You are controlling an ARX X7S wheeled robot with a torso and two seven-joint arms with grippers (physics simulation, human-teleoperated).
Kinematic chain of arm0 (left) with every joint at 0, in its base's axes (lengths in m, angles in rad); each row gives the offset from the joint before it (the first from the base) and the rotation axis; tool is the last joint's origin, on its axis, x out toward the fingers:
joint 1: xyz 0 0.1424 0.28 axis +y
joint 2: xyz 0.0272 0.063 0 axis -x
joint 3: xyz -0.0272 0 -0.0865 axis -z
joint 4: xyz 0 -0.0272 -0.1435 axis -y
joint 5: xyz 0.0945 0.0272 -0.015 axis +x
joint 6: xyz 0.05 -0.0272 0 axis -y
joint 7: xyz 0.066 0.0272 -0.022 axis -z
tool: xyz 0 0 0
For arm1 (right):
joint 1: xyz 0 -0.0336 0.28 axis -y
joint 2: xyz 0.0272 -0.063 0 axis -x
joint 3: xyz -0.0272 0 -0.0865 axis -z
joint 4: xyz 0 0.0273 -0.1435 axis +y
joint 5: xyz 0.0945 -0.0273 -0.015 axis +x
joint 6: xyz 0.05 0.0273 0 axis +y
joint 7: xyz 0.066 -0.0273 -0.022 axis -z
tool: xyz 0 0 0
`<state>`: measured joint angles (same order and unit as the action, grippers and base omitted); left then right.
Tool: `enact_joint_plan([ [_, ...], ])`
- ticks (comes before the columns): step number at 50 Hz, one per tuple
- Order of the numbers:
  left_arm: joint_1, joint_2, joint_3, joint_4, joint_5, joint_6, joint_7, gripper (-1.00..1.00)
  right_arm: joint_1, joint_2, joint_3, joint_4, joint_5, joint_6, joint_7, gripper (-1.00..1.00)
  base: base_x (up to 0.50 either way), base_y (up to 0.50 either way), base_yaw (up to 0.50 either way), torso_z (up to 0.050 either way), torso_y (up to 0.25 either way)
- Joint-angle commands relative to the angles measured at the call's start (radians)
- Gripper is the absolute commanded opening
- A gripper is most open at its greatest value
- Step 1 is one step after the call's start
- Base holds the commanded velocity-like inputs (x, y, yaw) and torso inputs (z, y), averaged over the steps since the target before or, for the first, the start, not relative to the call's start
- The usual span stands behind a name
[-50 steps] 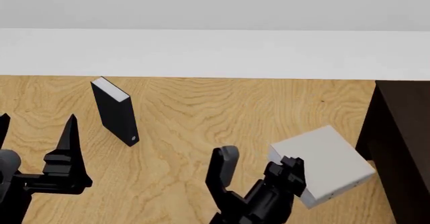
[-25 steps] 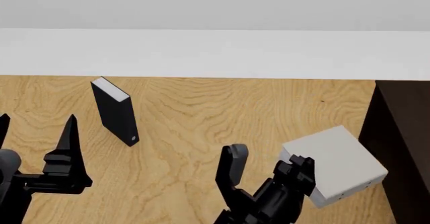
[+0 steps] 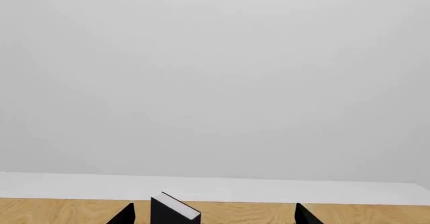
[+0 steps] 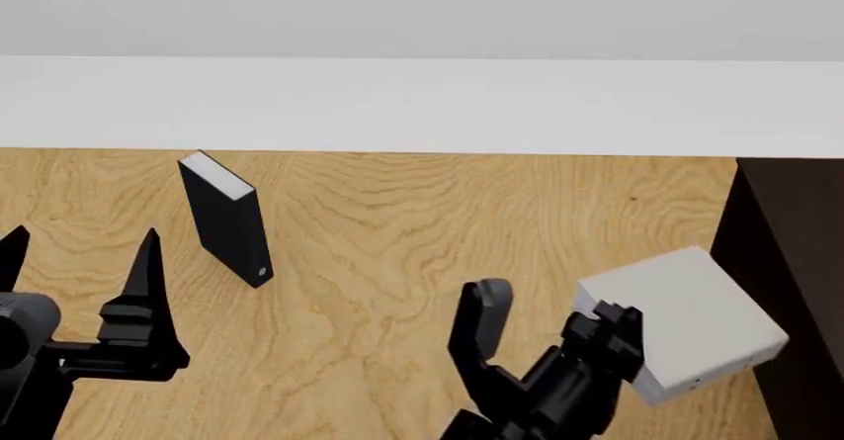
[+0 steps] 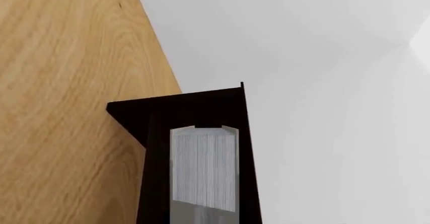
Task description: Pick up the book on the right and place it on the cabinet shelf.
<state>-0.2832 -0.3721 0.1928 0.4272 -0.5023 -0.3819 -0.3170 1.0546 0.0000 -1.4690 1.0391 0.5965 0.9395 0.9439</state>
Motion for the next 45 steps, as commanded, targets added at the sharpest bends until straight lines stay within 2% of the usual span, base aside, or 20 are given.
enact_joint_plan([
  [1, 0.0, -0.002, 0.002, -0.004, 0.001, 0.005, -0.001, 1.0, 0.007, 0.0, -0.036, 0.03, -0.086, 0.037, 0.015, -1.0, 0.0, 0.0, 0.0, 0.0, 0.01],
  [45, -0.021, 0.005, 0.066, -0.052, 0.057, 0.02, -0.008, 1.0, -0.017, 0.0, -0.003, 0.186, -0.142, -0.046, -0.036, -1.0, 0.0, 0.0, 0.0, 0.0, 0.001],
])
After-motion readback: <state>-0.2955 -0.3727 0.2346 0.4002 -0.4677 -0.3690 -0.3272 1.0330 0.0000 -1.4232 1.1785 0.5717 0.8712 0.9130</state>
